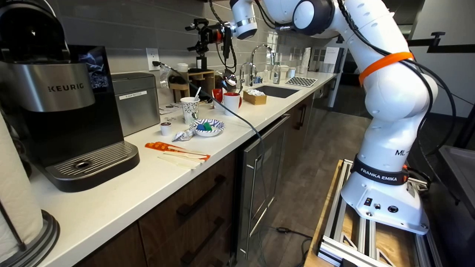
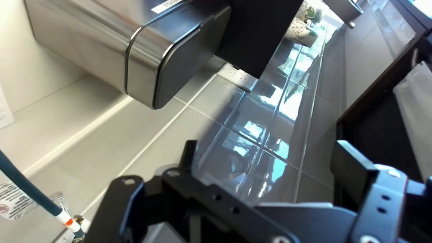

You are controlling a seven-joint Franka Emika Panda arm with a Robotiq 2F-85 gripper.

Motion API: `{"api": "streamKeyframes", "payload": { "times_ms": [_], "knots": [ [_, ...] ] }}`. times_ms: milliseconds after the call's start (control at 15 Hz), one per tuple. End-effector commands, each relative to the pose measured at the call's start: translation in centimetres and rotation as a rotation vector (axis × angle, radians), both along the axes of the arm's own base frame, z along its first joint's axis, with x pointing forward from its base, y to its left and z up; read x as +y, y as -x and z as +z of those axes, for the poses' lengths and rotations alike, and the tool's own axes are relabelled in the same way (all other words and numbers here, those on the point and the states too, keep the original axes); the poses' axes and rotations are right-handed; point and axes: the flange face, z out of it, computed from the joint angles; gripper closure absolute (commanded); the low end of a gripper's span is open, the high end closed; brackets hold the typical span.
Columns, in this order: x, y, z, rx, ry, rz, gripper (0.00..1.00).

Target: Close the silver bin

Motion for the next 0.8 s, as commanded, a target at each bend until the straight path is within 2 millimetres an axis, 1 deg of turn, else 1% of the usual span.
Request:
{"api": "streamKeyframes", "payload": {
  "times_ms": [0,133,267,400,533,600,667,733],
  "knots": [
    [-2.4,4.8,0.9,-0.032,-0.074,-0.012,0.00],
    [-4.5,7.2,1.3,-0.087,-0.111,-0.032,0.00],
    [-6.7,10.0,1.9,-0.158,-0.158,-0.036,0.00],
    [-9.1,13.6,2.0,-0.222,-0.204,-0.028,0.00],
    [-11.5,17.7,1.7,-0.274,-0.248,-0.004,0.00],
    [-13.2,19.8,1.2,-0.300,-0.272,-0.005,0.00],
    [-12.2,16.0,1.9,-0.244,-0.216,0.015,0.00],
    [-13.5,17.3,1.8,-0.248,-0.222,0.003,0.00]
  ]
}}
